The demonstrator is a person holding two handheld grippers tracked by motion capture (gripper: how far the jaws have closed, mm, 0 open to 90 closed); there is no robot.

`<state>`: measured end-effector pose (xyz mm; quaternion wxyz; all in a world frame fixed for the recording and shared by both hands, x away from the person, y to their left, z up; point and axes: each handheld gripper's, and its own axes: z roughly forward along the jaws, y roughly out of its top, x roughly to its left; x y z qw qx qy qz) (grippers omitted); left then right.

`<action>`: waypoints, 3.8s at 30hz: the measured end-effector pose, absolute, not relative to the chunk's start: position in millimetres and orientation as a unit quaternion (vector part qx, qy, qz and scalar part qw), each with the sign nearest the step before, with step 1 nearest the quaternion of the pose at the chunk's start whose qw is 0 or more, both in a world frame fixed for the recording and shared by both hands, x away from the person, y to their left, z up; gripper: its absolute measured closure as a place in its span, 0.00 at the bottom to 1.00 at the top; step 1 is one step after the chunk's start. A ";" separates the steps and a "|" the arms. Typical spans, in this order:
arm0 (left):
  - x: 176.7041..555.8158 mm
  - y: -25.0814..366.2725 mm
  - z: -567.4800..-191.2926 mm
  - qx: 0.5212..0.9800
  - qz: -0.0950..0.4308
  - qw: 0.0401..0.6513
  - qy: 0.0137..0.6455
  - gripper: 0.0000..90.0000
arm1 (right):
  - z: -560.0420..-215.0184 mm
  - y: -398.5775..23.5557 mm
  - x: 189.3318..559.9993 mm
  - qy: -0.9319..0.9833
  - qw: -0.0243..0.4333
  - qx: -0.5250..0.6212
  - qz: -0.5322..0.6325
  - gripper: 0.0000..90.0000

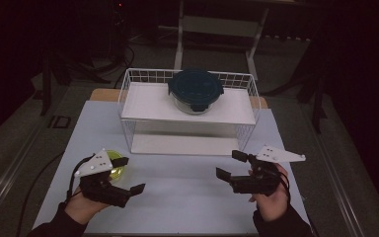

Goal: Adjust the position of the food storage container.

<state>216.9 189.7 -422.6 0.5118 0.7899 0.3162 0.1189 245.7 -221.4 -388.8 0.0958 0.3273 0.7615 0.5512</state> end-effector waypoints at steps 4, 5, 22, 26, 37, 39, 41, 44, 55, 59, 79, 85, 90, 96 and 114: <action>214.1 205.6 -424.3 0.787 0.128 0.508 0.326 0.04 | -394.2 -227.9 238.4 0.758 0.103 0.329 0.554 0.16; 213.7 209.8 -425.1 0.787 0.131 0.505 0.330 0.05 | -396.2 -230.3 236.1 0.757 0.104 0.329 0.555 0.16; 216.6 294.4 -458.7 0.757 0.162 0.468 0.425 0.68 | -427.4 -268.7 211.0 0.739 0.102 0.360 0.560 0.16; 218.7 306.1 -469.2 0.754 0.154 0.460 0.442 0.76 | -428.7 -269.2 210.0 0.739 0.102 0.358 0.562 0.16; 222.1 331.3 -494.6 0.754 0.144 0.420 0.484 0.90 | -433.5 -268.7 211.8 0.740 0.095 0.359 0.560 0.16; 225.1 333.0 -499.4 0.755 0.146 0.406 0.493 0.93 | -434.2 -268.9 212.2 0.739 0.092 0.361 0.562 0.16; 229.1 333.9 -504.5 0.756 0.150 0.393 0.501 0.94 | -434.4 -269.0 212.4 0.739 0.093 0.360 0.562 0.16; 236.7 334.5 -511.5 0.757 0.149 0.388 0.504 0.97 | -434.6 -269.3 212.5 0.737 0.092 0.360 0.564 0.16; 269.0 329.1 -528.4 0.773 0.153 0.380 0.484 0.98 | -439.2 -268.6 214.8 0.742 0.086 0.361 0.558 0.16; 272.6 321.8 -531.4 0.785 0.148 0.368 0.477 0.99 | -440.5 -268.0 215.0 0.744 0.088 0.361 0.555 0.16; 250.1 268.3 -532.3 0.820 0.106 0.383 0.412 0.98 | -437.9 -270.4 214.2 0.739 0.090 0.364 0.560 0.16; 252.4 267.9 -534.9 0.822 0.108 0.374 0.417 0.98 | -437.6 -271.7 214.1 0.738 0.090 0.365 0.561 0.16; 263.3 279.9 -537.5 0.810 0.119 0.367 0.442 0.98 | -437.3 -271.5 214.0 0.737 0.090 0.365 0.561 0.16; 277.1 281.5 -536.0 0.805 0.117 0.372 0.447 0.99 | -437.5 -270.9 214.0 0.738 0.092 0.365 0.560 0.16; 274.0 246.1 -536.5 0.819 0.088 0.388 0.415 0.99 | -438.3 -272.4 214.0 0.738 0.093 0.367 0.559 0.16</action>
